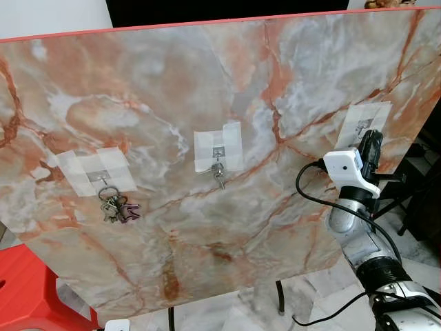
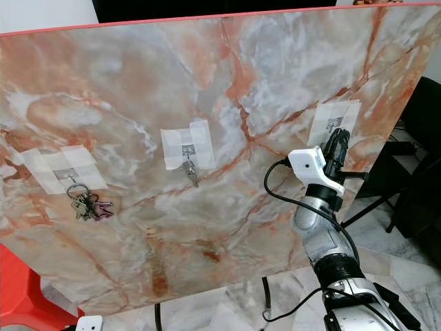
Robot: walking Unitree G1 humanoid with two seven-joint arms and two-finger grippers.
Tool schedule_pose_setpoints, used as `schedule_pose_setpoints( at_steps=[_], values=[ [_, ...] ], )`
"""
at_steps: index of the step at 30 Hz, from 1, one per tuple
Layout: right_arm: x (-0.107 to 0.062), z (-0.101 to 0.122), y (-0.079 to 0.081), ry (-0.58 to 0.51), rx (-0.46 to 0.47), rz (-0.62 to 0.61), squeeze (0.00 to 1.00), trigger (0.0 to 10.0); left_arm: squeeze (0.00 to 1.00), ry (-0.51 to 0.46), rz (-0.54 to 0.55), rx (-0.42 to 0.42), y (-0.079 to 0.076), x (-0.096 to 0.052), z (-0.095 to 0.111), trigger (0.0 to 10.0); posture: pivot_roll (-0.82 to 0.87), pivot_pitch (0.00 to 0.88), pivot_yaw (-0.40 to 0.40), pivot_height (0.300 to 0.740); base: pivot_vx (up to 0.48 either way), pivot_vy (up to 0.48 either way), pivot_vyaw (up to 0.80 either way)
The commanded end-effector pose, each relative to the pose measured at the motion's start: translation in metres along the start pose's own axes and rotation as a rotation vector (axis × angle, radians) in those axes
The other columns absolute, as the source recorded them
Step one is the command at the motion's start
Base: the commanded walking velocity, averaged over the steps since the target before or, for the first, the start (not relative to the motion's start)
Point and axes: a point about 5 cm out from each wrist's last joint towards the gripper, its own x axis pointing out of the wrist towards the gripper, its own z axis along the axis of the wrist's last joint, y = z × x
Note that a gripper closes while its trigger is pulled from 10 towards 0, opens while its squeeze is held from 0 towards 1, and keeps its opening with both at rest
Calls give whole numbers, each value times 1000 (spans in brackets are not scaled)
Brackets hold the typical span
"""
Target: Hang keys on a hook
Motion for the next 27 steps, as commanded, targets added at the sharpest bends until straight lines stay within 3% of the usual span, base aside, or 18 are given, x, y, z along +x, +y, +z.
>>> schedule_pose_setpoints(
  at_steps=[1,27],
  values=[
    [3,1,0,-2,-12,18,0,10000,0,4,5,4,0,0,-1,10000,27,0,-6,740,0,0,0],
    [14,7,6,8,-39,74,0,10000,0,-4,4,6,-1,0,-1,10000,29,0,-2,740,0,0,0]
  ],
)
